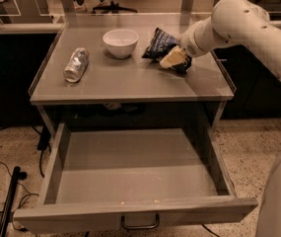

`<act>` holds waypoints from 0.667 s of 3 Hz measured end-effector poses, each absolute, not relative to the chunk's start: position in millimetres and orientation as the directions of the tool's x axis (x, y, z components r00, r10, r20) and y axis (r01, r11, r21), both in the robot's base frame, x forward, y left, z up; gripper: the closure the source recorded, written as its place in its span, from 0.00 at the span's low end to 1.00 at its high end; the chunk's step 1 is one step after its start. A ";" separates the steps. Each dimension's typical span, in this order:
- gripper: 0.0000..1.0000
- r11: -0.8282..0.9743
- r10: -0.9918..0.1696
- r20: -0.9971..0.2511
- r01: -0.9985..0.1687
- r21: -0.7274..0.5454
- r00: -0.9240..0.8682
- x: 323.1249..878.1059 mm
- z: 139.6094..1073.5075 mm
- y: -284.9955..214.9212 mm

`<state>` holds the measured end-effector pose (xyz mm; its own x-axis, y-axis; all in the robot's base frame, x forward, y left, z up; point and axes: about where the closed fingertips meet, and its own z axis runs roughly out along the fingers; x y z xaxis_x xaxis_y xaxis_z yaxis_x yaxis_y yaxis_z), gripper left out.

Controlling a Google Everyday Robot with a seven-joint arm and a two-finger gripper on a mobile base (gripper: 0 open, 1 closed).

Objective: Pick blue chip bag from top drawer and place on counter

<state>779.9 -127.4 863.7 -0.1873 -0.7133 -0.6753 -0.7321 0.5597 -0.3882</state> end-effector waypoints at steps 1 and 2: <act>0.00 0.560 -0.713 -0.675 -0.732 -0.388 -0.187 779.9 863.7 -127.4; 0.00 0.560 -0.713 -0.675 -0.732 -0.388 -0.187 779.9 863.6 -127.3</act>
Offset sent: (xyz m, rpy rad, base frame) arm 0.0000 0.0000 0.0000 0.0000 0.0001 0.0000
